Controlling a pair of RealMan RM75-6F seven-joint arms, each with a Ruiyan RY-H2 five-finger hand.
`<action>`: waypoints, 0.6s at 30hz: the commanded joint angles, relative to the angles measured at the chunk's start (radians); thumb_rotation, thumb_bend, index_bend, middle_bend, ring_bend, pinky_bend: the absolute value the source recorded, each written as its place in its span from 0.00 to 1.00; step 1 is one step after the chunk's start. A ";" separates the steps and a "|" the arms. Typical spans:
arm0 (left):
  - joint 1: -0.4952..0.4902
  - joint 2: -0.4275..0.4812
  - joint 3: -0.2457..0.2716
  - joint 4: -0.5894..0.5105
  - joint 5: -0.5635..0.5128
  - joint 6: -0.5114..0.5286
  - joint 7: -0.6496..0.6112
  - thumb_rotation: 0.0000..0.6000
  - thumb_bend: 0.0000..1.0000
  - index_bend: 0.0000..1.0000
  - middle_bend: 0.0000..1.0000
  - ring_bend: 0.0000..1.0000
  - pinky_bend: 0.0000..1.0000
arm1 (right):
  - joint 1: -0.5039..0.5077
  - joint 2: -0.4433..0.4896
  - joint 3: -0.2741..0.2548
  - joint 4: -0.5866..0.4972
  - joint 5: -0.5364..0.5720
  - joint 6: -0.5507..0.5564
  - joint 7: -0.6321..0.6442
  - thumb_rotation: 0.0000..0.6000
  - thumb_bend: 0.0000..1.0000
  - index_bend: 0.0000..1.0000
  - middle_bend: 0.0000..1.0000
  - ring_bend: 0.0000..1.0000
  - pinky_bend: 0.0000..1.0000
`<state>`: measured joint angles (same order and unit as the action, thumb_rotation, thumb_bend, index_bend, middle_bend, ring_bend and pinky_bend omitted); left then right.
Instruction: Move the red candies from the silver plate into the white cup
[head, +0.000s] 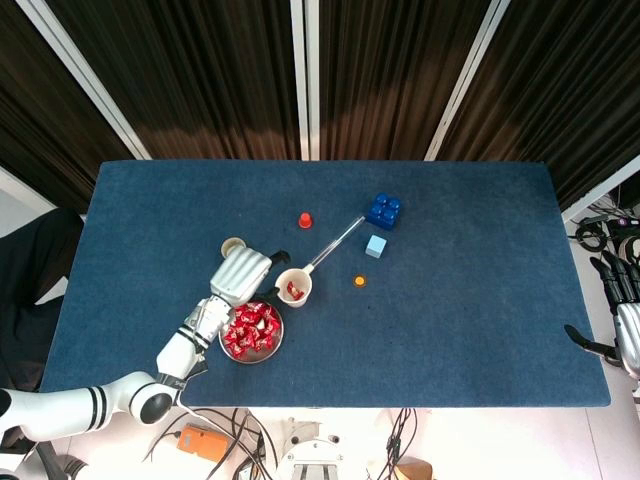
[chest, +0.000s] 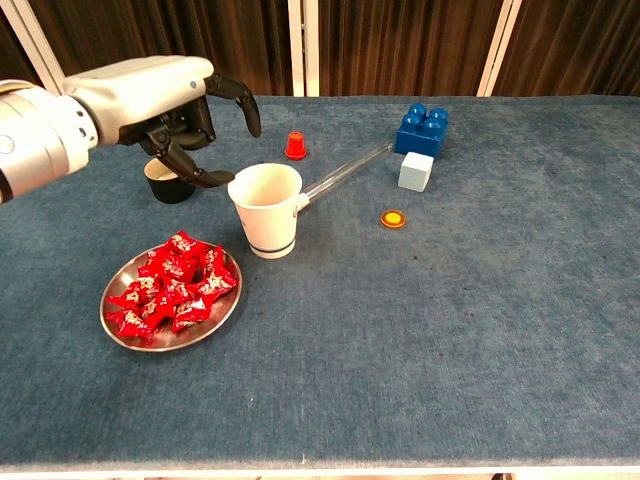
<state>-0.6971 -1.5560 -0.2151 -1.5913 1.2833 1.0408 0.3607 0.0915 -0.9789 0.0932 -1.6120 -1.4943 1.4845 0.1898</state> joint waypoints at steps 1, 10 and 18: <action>0.065 0.055 0.034 -0.058 0.087 0.115 -0.051 1.00 0.20 0.34 0.97 0.94 0.86 | 0.004 0.001 0.004 -0.001 -0.001 -0.001 -0.001 1.00 0.33 0.00 0.03 0.00 0.00; 0.228 0.126 0.181 -0.081 0.223 0.300 -0.127 1.00 0.20 0.36 0.96 0.93 0.86 | 0.017 0.002 0.014 -0.008 -0.018 0.005 -0.010 1.00 0.33 0.00 0.03 0.00 0.00; 0.219 0.013 0.200 -0.030 0.147 0.184 -0.045 0.83 0.20 0.43 0.96 0.93 0.86 | 0.017 0.001 0.009 -0.012 -0.025 0.006 -0.009 1.00 0.33 0.00 0.03 0.00 0.00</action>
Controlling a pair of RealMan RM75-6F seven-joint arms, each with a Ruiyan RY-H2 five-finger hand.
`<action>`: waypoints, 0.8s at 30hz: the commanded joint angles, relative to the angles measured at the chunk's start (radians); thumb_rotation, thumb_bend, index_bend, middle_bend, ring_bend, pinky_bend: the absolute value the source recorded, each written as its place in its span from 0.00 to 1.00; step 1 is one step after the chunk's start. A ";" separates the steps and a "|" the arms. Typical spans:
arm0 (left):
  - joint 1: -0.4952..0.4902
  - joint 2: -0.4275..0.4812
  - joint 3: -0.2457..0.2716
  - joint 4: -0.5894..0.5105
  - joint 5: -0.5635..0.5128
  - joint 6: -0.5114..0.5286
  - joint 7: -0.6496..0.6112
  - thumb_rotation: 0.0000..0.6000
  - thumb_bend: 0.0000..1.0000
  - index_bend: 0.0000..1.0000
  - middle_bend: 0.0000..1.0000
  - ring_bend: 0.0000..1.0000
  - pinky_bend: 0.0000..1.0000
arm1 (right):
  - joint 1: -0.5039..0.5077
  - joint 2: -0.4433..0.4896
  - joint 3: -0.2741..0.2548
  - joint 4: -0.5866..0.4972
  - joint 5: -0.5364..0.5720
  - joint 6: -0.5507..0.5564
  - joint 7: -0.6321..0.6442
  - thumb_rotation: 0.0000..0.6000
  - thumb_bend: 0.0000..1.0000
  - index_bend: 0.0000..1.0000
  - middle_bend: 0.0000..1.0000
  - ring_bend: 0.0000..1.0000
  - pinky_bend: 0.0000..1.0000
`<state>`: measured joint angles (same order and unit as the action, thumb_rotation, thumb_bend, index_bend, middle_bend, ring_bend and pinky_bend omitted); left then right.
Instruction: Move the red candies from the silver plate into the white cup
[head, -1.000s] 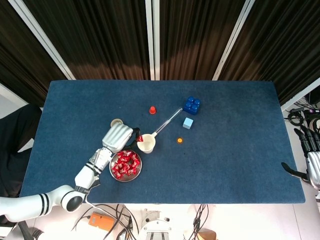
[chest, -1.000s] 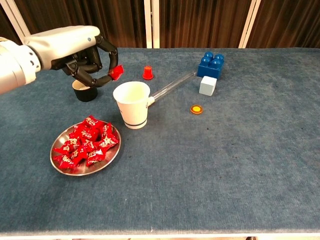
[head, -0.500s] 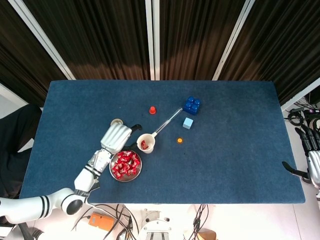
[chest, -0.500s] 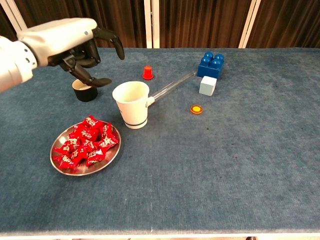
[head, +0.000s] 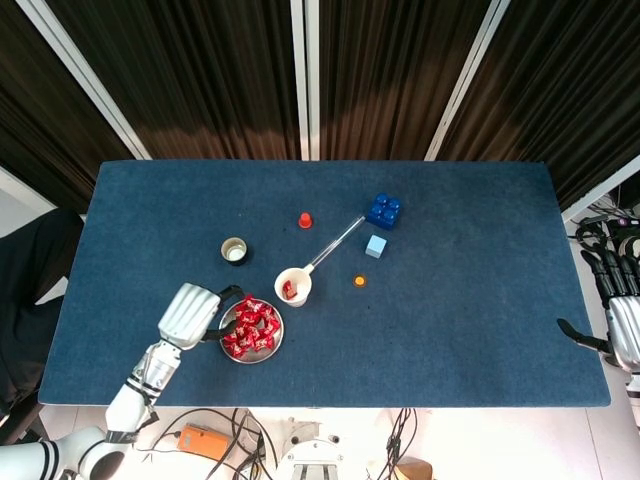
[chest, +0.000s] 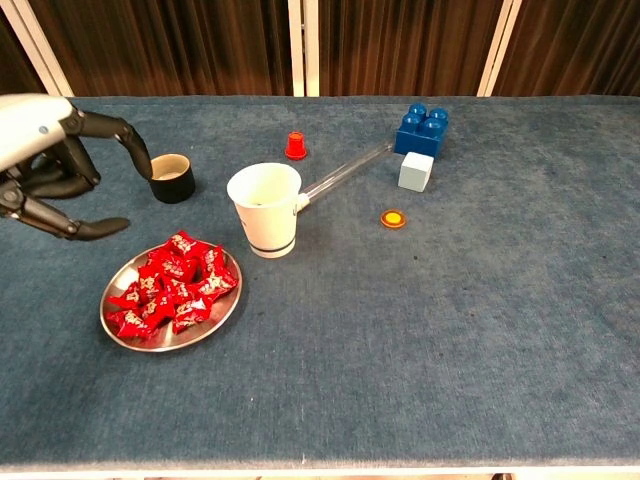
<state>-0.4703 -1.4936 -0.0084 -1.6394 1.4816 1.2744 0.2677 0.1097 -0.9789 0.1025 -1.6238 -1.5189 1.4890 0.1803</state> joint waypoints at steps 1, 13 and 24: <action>-0.013 -0.063 -0.013 0.022 -0.070 -0.066 0.058 0.79 0.20 0.44 0.96 0.93 0.86 | -0.003 0.002 -0.001 -0.001 0.000 0.003 0.001 1.00 0.33 0.00 0.03 0.00 0.00; -0.045 -0.155 -0.039 0.094 -0.193 -0.167 0.157 0.74 0.21 0.44 0.96 0.93 0.86 | -0.016 0.009 -0.007 0.002 0.007 0.011 0.008 1.00 0.33 0.00 0.03 0.00 0.00; -0.057 -0.191 -0.036 0.125 -0.209 -0.193 0.177 0.74 0.21 0.45 0.96 0.93 0.86 | -0.020 0.009 -0.007 -0.004 0.008 0.015 0.001 1.00 0.33 0.00 0.03 0.00 0.00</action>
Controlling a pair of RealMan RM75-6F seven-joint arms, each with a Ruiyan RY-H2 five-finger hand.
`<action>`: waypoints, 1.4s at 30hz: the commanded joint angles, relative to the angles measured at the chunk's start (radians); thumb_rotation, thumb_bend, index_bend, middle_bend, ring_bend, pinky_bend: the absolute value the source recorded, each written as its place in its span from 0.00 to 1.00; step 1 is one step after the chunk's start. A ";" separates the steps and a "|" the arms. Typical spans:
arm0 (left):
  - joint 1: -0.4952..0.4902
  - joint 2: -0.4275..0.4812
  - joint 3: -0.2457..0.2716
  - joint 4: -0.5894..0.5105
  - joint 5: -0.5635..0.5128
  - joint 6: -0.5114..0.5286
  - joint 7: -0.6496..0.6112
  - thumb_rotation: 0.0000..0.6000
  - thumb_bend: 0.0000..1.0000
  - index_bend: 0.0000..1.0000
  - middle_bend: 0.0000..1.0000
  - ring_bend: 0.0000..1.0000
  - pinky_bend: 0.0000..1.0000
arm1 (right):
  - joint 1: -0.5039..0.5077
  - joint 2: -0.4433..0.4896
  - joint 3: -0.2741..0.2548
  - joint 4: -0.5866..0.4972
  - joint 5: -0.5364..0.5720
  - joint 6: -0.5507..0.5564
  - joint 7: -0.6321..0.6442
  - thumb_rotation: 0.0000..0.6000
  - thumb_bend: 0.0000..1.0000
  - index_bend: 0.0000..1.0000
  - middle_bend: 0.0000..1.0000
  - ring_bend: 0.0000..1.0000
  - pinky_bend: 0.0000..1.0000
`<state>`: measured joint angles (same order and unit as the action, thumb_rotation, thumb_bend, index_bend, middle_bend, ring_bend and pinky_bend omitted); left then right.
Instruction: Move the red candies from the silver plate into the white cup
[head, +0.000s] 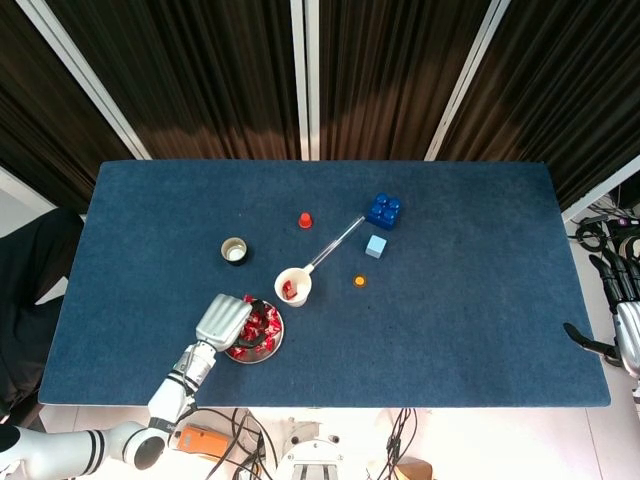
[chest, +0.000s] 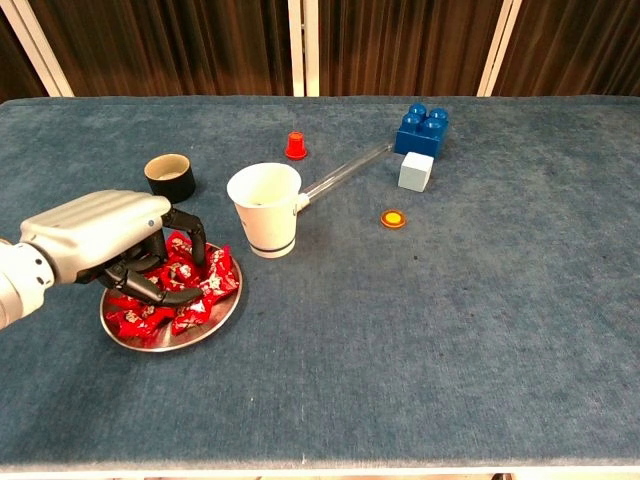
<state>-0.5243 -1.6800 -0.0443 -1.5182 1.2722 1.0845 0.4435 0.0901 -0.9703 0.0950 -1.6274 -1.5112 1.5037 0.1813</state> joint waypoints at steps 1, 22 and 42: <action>-0.004 -0.009 0.001 0.007 0.004 -0.002 0.002 0.74 0.21 0.45 0.96 0.93 0.86 | -0.001 0.000 0.000 -0.001 0.001 0.000 -0.001 1.00 0.33 0.00 0.03 0.00 0.00; -0.021 -0.036 -0.004 0.069 0.002 -0.037 -0.041 0.75 0.37 0.59 0.96 0.93 0.86 | 0.003 0.001 0.002 -0.007 0.009 -0.012 -0.010 1.00 0.33 0.00 0.03 0.00 0.00; 0.045 0.151 -0.001 -0.115 0.125 0.136 -0.069 0.78 0.42 0.63 0.96 0.93 0.86 | 0.002 0.001 0.003 -0.022 0.002 -0.005 -0.021 1.00 0.33 0.00 0.03 0.00 0.00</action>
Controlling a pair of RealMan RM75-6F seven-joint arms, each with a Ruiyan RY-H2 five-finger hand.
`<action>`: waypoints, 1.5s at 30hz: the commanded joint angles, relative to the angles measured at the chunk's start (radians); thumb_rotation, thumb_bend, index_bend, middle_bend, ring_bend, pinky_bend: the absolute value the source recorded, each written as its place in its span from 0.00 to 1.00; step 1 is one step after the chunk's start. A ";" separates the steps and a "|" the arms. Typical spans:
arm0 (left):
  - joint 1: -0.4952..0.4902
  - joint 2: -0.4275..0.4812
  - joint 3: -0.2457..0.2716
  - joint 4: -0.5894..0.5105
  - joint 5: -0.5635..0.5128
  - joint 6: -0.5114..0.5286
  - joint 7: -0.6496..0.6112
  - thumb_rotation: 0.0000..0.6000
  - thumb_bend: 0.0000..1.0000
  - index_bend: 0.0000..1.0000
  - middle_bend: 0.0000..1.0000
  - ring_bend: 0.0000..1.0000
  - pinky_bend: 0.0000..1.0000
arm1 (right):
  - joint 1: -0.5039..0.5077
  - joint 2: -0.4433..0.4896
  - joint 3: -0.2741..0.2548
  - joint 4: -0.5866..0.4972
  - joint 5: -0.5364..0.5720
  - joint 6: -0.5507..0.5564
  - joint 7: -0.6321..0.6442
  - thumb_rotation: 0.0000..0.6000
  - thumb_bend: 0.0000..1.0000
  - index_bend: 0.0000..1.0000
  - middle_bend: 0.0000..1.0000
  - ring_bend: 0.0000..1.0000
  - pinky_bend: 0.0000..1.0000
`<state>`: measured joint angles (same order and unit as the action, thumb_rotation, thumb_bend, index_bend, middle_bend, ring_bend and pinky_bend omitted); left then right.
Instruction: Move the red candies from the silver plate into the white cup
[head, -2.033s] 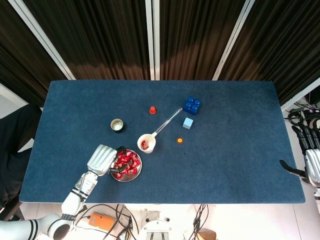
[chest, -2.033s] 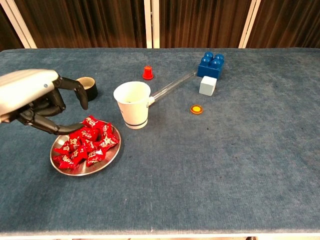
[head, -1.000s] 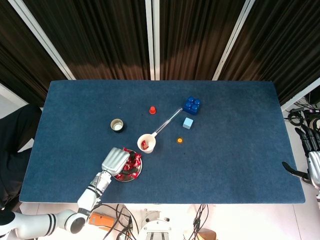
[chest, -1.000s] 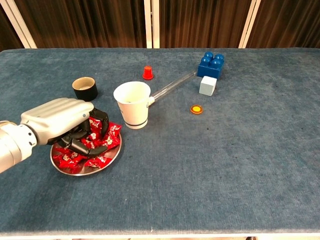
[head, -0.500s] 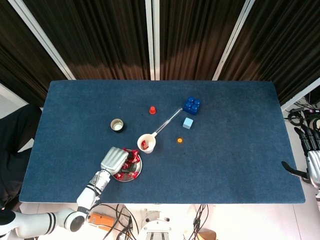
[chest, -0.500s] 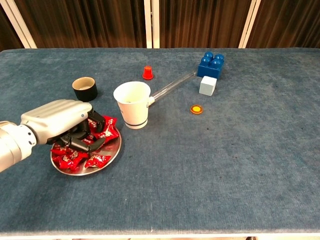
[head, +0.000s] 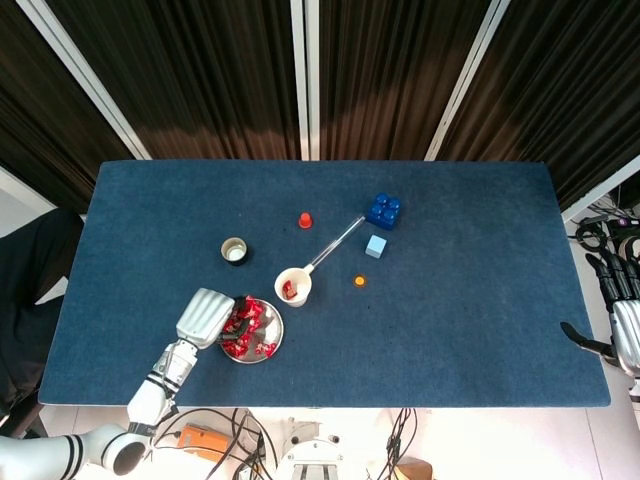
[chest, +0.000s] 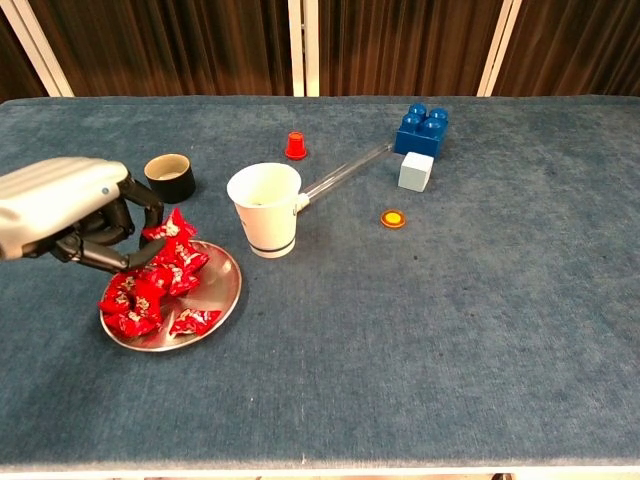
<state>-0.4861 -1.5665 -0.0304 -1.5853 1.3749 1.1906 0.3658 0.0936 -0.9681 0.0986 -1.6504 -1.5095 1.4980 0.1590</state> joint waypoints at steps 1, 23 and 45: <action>0.003 0.047 -0.022 -0.064 0.026 0.033 0.014 0.78 0.42 0.63 0.96 0.93 0.86 | -0.002 -0.001 -0.001 0.002 0.000 0.002 0.003 1.00 0.33 0.00 0.03 0.00 0.00; -0.205 0.012 -0.197 -0.103 -0.174 -0.156 0.152 0.80 0.38 0.62 0.96 0.93 0.86 | -0.024 -0.012 -0.006 0.045 0.013 0.015 0.051 1.00 0.33 0.00 0.03 0.00 0.00; -0.101 0.060 -0.097 -0.110 -0.077 0.044 0.038 0.81 0.18 0.42 0.96 0.93 0.86 | -0.015 -0.013 0.004 0.049 0.016 0.006 0.056 1.00 0.33 0.00 0.03 0.00 0.00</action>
<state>-0.6297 -1.5410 -0.1657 -1.6771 1.2597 1.1939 0.4384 0.0778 -0.9810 0.1027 -1.6012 -1.4932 1.5041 0.2148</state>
